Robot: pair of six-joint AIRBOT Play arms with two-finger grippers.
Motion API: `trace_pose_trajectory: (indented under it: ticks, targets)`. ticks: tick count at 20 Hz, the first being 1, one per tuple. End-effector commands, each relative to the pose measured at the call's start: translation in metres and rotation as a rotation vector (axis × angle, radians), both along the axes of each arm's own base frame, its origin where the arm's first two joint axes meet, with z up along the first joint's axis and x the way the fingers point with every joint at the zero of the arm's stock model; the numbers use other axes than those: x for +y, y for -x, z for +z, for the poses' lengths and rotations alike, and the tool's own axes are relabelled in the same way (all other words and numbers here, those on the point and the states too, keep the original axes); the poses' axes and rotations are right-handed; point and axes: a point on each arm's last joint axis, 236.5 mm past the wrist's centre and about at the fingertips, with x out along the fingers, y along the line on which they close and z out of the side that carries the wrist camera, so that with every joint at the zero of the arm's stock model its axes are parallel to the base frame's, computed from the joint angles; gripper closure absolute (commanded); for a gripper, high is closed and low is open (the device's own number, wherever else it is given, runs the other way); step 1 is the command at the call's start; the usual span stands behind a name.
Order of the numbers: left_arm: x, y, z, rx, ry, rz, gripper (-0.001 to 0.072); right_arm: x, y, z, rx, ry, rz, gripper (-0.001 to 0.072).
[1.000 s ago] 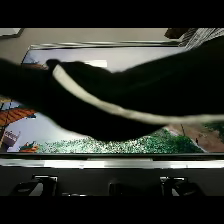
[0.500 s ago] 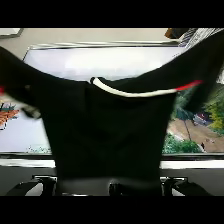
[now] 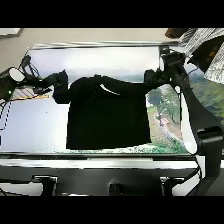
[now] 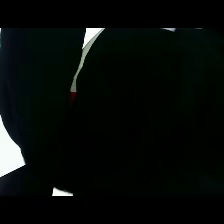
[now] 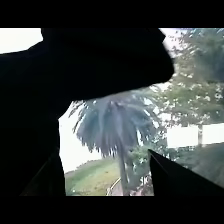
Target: Fold the clothes and pants, and hang the long-sleeved shirts on hangers.
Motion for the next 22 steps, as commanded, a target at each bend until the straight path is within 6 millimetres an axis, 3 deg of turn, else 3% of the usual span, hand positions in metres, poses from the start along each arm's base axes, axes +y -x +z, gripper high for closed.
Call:
trace_pose_trajectory:
  ticks: [1,3,5,6,7,9,12,17,19,21,22]
  targets:
    - [0.026,0.024,-0.005,0.092,0.020,-0.003,-0.0013,-0.010,0.025,0.010,0.092,-0.061,0.103,0.0087]
    - [0.062,0.049,0.008,0.114,-0.008,0.014,-0.0013,-0.037,0.050,0.022,0.126,-0.174,0.085,0.0087]
    - [0.087,0.085,0.005,0.153,0.001,0.062,-0.0013,-0.039,0.103,0.001,0.268,-0.399,0.077,0.0087]
    - [0.091,0.104,-0.002,0.172,0.030,0.095,-0.0013,-0.032,0.132,-0.015,0.338,-0.508,0.067,0.0087]
    - [0.086,0.125,-0.012,0.188,0.087,0.124,-0.0013,-0.026,0.158,-0.031,0.390,-0.584,0.045,0.0087]
    - [0.057,0.157,-0.031,0.198,0.219,0.122,-0.0012,-0.012,0.203,-0.072,0.450,-0.645,-0.009,0.0086]
    - [0.013,0.187,-0.052,0.228,0.348,0.060,-0.0012,0.023,0.247,-0.116,0.492,-0.757,-0.069,0.0087]
    - [-0.015,0.207,-0.074,0.301,0.373,0.019,-0.0012,0.068,0.270,-0.150,0.502,-0.824,-0.072,0.0108]
    - [-0.022,0.212,-0.079,0.323,0.376,0.003,-0.0012,0.079,0.278,-0.157,0.535,-0.792,-0.047,0.0248]
    - [-0.028,0.216,-0.086,0.350,0.380,-0.011,-0.0012,0.085,0.283,-0.155,0.553,-0.793,-0.031,0.0685]
    - [-0.032,0.219,-0.090,0.368,0.384,-0.020,-0.0012,0.085,0.283,-0.151,0.548,-0.798,-0.030,0.0680]
